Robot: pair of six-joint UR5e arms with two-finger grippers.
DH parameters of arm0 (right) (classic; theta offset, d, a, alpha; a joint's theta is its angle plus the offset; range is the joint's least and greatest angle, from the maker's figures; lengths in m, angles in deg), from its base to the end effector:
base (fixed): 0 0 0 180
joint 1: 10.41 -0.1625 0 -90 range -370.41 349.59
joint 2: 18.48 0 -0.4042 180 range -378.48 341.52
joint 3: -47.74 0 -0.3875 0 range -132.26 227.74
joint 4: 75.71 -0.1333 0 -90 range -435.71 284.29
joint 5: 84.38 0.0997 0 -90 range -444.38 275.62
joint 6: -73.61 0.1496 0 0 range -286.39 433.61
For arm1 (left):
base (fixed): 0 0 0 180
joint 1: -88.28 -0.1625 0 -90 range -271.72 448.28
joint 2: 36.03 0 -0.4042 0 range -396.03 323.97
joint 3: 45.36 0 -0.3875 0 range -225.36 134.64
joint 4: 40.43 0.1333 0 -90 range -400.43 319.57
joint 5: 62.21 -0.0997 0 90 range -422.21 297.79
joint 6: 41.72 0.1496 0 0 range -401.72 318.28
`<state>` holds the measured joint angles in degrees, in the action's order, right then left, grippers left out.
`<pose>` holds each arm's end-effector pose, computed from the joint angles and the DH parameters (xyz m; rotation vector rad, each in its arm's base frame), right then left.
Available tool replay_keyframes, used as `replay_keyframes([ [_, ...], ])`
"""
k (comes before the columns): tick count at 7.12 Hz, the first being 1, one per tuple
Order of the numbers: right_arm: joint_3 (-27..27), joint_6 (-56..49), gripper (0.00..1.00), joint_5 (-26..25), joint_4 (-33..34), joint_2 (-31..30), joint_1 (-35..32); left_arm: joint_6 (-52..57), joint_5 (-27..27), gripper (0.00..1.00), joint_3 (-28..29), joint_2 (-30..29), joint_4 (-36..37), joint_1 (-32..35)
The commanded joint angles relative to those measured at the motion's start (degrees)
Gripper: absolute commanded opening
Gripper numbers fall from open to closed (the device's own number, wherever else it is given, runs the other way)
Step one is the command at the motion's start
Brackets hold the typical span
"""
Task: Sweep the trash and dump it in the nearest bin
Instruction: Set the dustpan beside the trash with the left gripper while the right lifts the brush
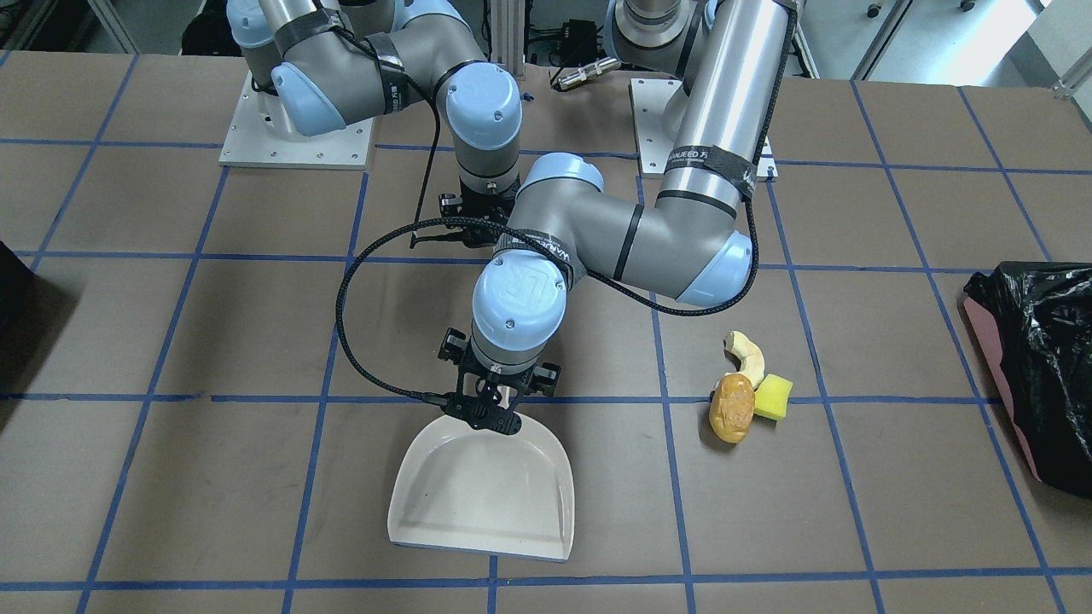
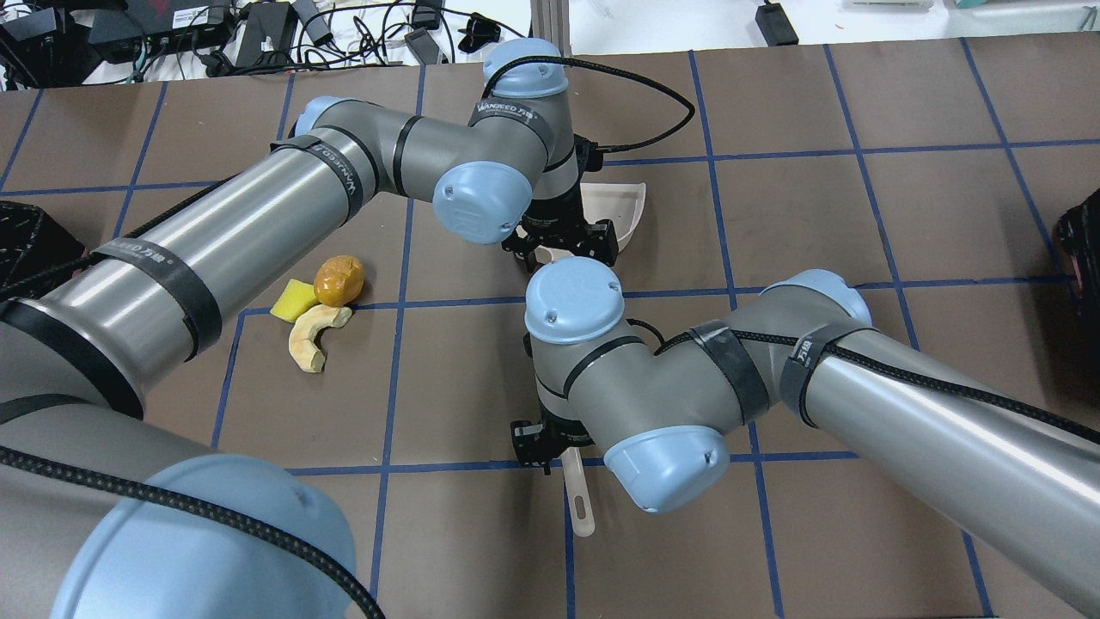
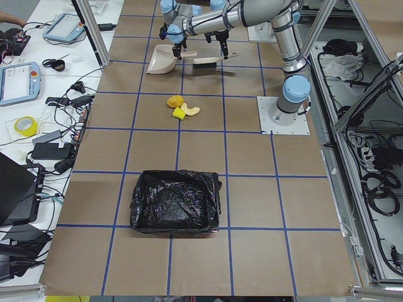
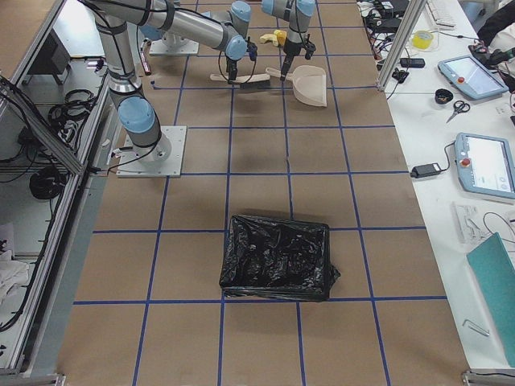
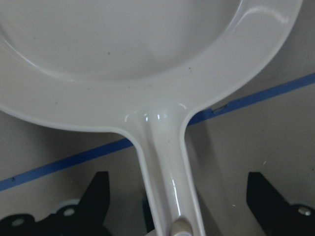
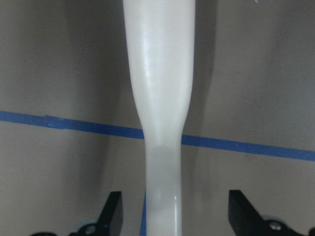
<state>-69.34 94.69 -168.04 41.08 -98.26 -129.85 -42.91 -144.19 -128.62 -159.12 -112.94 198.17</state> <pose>0.3521 -0.3190 0.1611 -0.2104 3.0952 0.3314 -0.3639 -0.5528 0.1674 -0.4746 -2.9832 -0.2688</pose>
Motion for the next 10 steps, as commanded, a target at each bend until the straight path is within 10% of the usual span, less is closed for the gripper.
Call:
replay_keyframes([
  [1, -0.78, 1.15, 0.70, 0.17, 1.06, 0.06, -1.22, 0.57, -0.11, 0.74, -0.40, 0.91, -2.89, 0.06],
  [4, -0.96, 1.94, 0.33, -0.53, 0.89, 0.06, -2.28, 0.48, -0.11, 0.00, -0.40, 0.74, -4.31, 0.06],
  [5, -0.96, 2.12, 0.00, -0.80, 0.80, 0.06, -2.29, 0.48, -0.72, 0.00, -0.14, 0.82, -4.39, 0.06],
  [10, -0.08, 1.77, 0.00, -1.59, 0.80, -0.11, -2.29, 11.50, -5.83, 0.00, 10.21, 4.51, -6.57, -8.86],
])
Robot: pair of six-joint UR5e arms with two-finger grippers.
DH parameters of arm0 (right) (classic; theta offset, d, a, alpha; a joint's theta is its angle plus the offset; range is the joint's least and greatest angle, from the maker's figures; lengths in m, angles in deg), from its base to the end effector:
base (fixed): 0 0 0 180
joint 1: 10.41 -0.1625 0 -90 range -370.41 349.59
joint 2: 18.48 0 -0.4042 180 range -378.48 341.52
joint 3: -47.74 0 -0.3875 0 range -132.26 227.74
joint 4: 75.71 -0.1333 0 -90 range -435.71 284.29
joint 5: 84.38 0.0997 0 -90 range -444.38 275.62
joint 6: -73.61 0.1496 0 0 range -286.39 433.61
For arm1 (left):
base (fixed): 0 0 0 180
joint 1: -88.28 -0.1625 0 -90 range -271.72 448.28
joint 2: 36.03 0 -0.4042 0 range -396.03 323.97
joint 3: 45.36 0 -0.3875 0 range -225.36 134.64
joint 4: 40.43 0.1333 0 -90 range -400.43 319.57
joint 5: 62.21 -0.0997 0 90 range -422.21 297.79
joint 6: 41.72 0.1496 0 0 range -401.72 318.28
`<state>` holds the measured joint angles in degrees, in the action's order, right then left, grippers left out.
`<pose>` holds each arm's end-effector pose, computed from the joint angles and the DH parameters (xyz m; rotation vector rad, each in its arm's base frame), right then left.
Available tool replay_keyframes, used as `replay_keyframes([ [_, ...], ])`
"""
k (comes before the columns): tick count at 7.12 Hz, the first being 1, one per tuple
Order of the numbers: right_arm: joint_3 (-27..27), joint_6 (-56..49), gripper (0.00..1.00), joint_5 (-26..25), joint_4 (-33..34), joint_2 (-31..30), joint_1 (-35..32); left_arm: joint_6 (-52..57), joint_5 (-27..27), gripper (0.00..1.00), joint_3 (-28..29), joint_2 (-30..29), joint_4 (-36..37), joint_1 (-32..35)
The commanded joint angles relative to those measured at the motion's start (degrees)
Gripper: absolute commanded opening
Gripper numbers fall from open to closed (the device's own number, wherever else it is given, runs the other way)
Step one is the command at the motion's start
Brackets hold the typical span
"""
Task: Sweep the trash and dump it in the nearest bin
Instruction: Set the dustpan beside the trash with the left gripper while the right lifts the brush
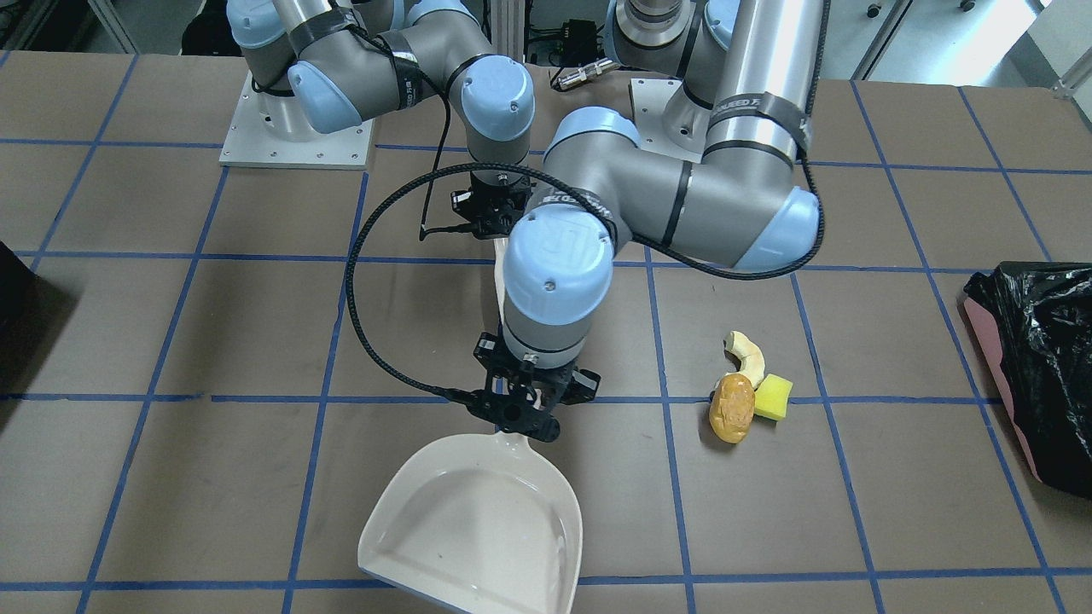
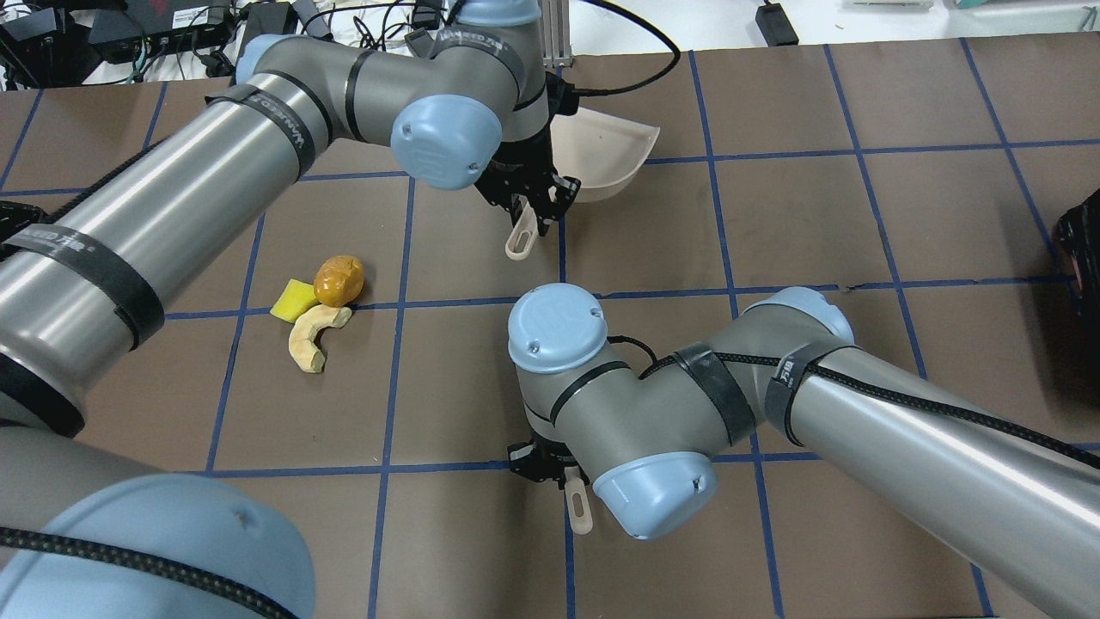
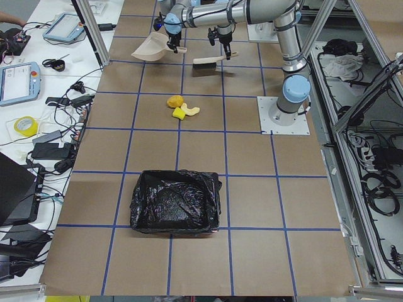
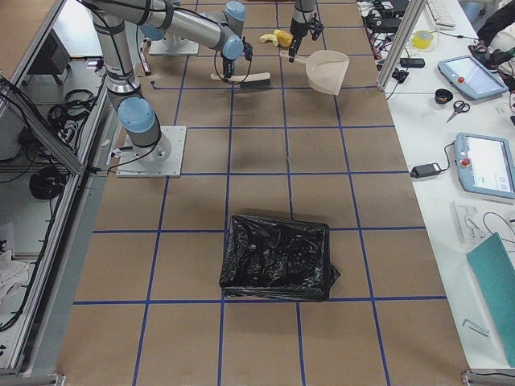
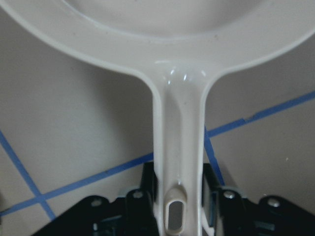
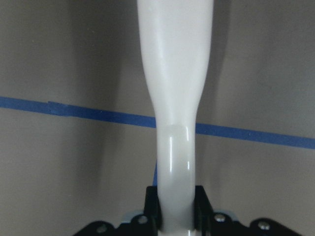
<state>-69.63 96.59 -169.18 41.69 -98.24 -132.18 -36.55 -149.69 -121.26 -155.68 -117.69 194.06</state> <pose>0.3621 -0.3057 0.1595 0.2268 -3.1162 -0.3131 -0.3156 -0.6024 0.2557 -0.5622 -3.0499 -0.0820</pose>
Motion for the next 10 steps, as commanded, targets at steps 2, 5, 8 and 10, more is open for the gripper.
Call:
replay_keyframes([
  [2, 2.23, -0.48, 0.00, -2.89, -1.37, 0.04, 0.22, 16.65, -0.32, 0.00, 3.13, 4.93, -5.95, -14.50],
  [5, 8.79, -0.75, 0.00, -2.55, -6.71, 1.01, 1.62, 43.68, -6.26, 0.00, 2.43, 8.72, -13.86, -30.58],
  [8, 16.53, -1.36, 0.00, -2.99, -9.30, 5.81, 2.68, 76.47, -14.18, 0.00, -1.08, 9.26, -13.09, -42.90],
  [10, 28.54, -2.07, 0.00, -2.65, -13.31, 12.93, 2.77, 94.24, -14.91, 0.00, -3.97, 7.42, -5.83, -49.07],
])
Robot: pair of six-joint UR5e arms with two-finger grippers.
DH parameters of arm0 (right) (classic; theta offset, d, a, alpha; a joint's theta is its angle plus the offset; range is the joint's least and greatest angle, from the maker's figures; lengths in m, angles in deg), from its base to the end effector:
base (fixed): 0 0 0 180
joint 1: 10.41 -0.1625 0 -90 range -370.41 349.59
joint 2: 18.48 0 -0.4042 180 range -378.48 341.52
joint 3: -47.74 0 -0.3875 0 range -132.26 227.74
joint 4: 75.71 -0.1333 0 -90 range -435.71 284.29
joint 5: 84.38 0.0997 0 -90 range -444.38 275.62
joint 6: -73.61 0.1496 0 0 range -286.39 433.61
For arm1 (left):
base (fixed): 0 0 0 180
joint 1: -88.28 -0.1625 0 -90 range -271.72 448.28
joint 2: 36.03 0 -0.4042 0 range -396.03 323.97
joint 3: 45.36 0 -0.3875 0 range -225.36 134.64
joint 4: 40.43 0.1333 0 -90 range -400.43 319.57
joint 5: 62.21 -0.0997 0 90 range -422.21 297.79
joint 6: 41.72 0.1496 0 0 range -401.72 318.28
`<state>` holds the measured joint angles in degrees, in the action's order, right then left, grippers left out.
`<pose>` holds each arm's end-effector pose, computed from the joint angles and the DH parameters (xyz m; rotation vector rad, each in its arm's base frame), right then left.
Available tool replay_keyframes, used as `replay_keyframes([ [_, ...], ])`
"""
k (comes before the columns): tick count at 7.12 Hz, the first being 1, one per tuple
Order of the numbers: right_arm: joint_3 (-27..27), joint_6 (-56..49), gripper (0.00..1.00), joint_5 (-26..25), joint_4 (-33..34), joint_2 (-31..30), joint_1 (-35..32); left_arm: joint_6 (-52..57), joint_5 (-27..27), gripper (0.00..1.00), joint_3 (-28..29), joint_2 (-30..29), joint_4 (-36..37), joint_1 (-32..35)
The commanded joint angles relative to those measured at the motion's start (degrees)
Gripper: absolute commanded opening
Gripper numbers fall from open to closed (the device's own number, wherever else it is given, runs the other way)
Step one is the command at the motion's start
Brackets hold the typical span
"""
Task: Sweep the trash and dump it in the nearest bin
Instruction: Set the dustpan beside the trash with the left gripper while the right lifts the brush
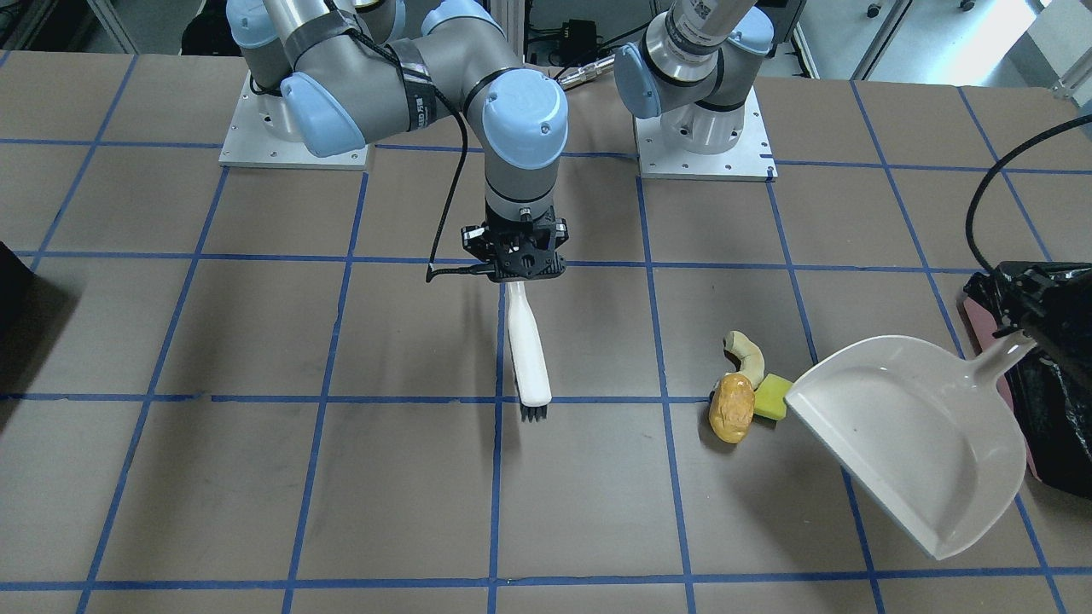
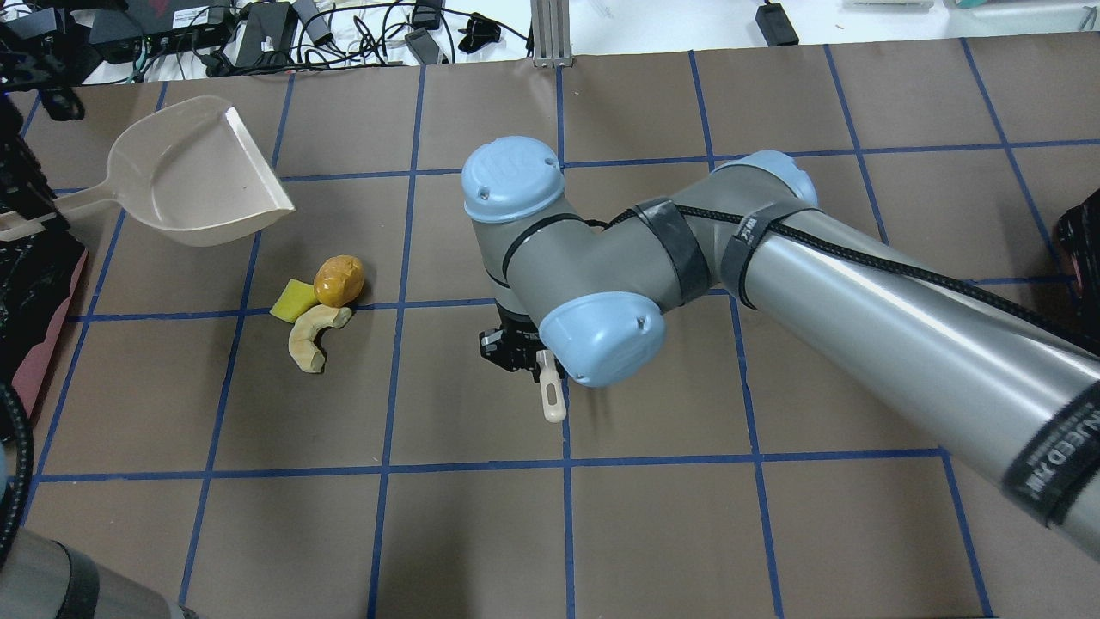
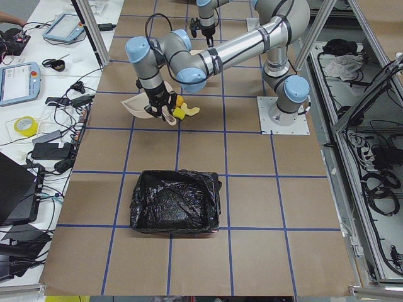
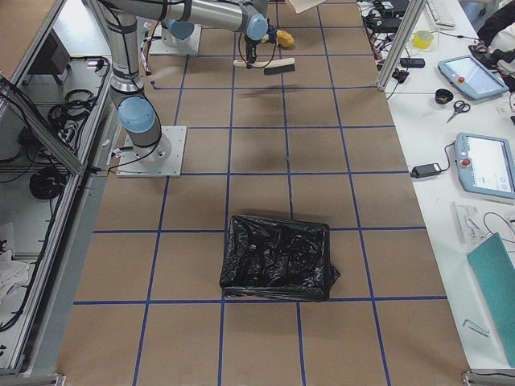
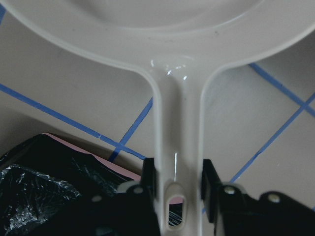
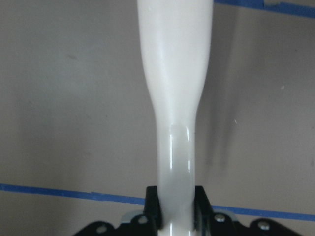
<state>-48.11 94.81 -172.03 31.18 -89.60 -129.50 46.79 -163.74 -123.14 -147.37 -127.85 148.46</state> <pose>0.3947 -0.4226 0.2212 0.2098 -3.1057 -0.2202 0.2146 -0.5824 0.3206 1.5424 2.7068 0.3613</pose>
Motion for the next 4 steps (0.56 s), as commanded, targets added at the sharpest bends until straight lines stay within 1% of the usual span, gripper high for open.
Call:
replay_keyframes([
  [1, 11.43, -0.28, 0.00, 0.64, -4.83, 7.02, 0.08, 17.60, -2.78, 0.00, -5.15, -1.16, 10.63, -3.66],
  [2, 13.39, -0.28, 0.00, 0.82, -5.11, 8.88, 0.17, 21.58, -4.10, 0.00, -8.40, -1.77, 17.66, -3.67],
  [3, 14.19, -0.28, 0.00, 1.08, -5.02, 9.76, 0.52, 24.92, -4.29, 0.00, -11.05, -3.08, 24.60, -3.67],
  [4, 15.77, 0.07, 0.00, 2.82, -5.28, 10.56, 0.87, 25.22, -4.81, 0.00, -12.12, -4.23, 25.54, -3.58],
])
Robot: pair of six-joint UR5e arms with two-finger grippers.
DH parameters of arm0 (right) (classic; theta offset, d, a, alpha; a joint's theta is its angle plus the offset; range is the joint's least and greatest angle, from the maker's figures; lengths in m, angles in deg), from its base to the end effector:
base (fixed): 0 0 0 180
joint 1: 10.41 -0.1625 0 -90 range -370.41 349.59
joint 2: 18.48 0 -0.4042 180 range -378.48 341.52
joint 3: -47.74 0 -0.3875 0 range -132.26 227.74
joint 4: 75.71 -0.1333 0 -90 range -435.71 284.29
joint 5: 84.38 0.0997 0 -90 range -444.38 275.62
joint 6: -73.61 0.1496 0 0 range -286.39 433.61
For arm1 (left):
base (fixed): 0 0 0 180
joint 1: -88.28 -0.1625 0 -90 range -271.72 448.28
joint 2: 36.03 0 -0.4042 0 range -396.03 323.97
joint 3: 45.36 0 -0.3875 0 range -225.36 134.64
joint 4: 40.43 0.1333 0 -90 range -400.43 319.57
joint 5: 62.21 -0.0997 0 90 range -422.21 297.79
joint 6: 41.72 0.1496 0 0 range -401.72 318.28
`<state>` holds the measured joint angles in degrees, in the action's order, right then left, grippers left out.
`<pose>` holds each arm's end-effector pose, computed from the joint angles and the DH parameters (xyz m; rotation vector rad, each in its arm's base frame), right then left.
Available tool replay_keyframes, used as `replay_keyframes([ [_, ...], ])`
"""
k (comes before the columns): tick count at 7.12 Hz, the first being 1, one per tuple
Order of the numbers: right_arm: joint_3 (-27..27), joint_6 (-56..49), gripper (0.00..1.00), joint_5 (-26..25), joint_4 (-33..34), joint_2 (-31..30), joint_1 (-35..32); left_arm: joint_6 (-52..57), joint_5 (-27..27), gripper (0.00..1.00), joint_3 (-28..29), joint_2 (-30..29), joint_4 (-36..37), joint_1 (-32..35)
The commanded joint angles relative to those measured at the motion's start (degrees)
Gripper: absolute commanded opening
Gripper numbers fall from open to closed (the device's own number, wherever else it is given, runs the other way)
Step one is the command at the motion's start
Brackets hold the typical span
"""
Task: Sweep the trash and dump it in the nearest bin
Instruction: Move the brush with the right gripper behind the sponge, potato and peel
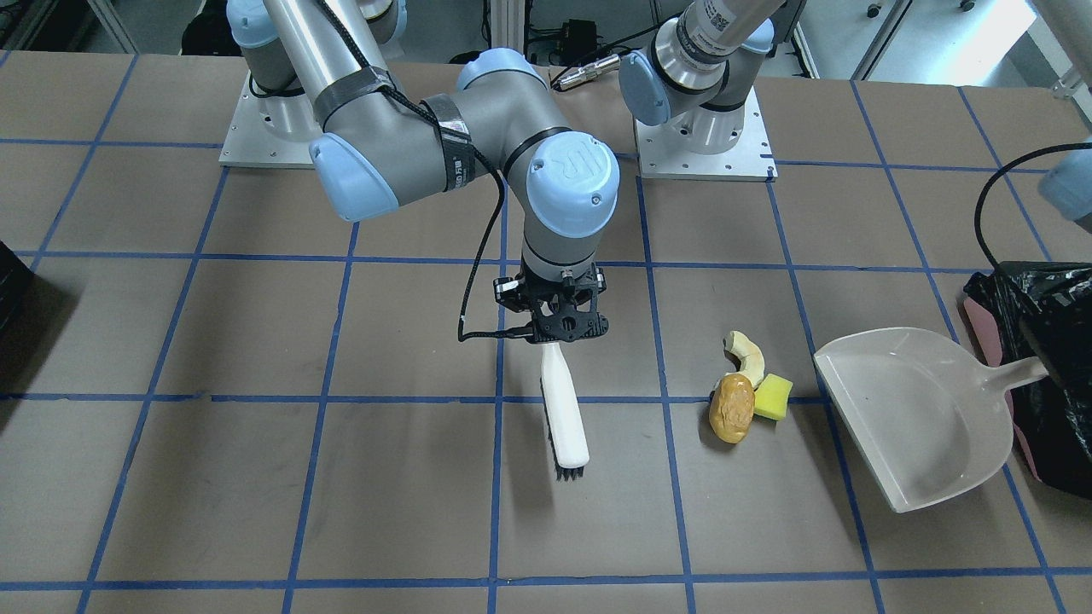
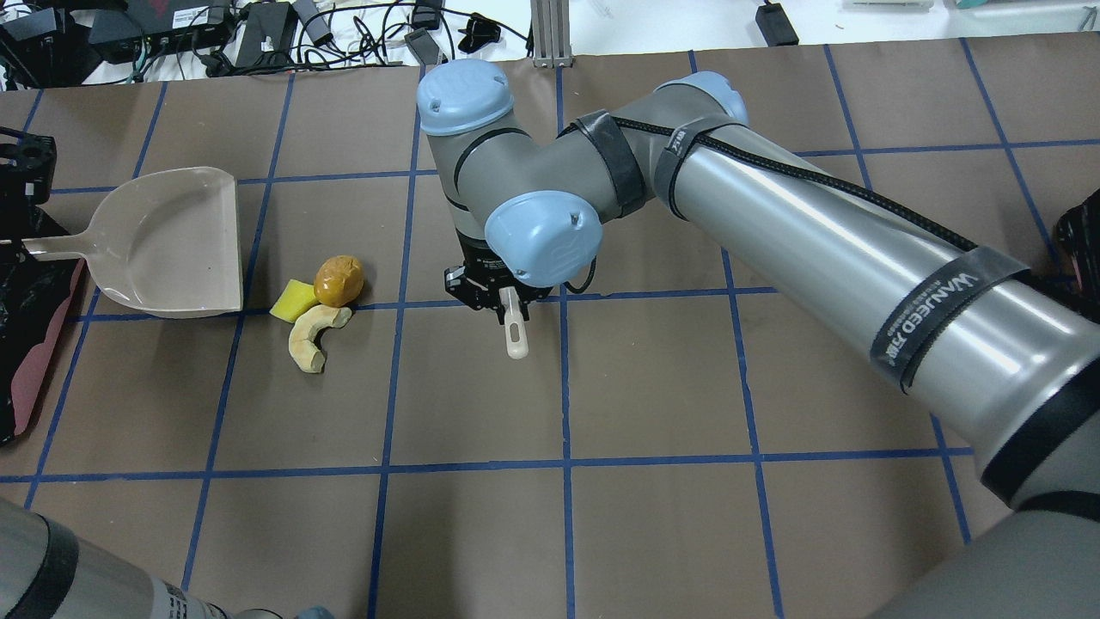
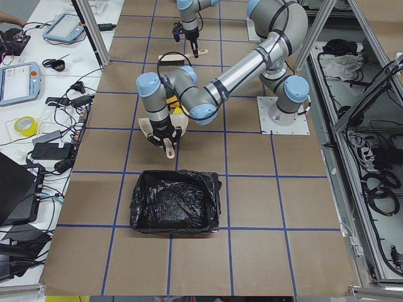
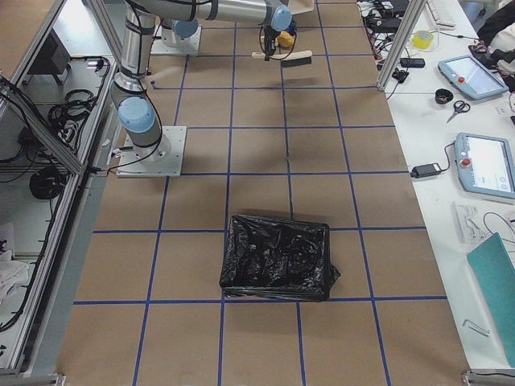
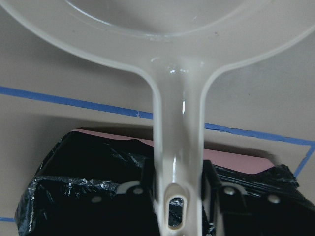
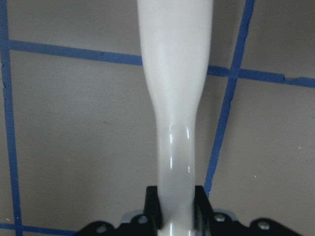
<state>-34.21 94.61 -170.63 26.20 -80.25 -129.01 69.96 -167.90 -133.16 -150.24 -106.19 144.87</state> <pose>0.4282 -0.4865 0.2229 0.2001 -3.1241 -0.2484 0.2695 -0.5772 0.2459 1.8868 2.3315 0.3767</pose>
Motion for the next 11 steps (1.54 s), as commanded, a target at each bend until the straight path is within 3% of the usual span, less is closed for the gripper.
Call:
replay_keyframes([
  [1, 5.10, 0.96, 0.00, 2.92, -2.83, 3.30, 0.47, 5.62, -2.31, 0.00, -2.20, -2.33, 3.98, 0.10],
  [3, 13.18, 5.86, 0.00, 7.39, -7.59, 7.78, -1.10, 9.77, -2.85, 0.00, -2.29, -3.57, 4.42, 0.27],
  [6, 16.53, 11.41, 0.00, 9.00, -7.16, 10.95, -5.41, 14.27, -3.74, 0.00, -4.21, -3.48, 4.51, 1.15],
  [8, 29.32, 20.17, 0.00, 9.09, -7.25, 20.84, -9.26, 13.92, -3.74, 0.00, -5.27, -3.48, 4.51, 2.11],
  [9, 32.43, 21.26, 0.00, 9.09, -7.34, 23.60, -10.59, 13.31, -4.52, 0.00, -5.97, -3.05, 6.25, 2.55],
  [11, 32.20, 23.98, 0.00, 11.35, -7.52, 23.97, -11.30, 13.04, -7.51, 0.00, -8.16, -2.34, 11.24, 3.87],
])
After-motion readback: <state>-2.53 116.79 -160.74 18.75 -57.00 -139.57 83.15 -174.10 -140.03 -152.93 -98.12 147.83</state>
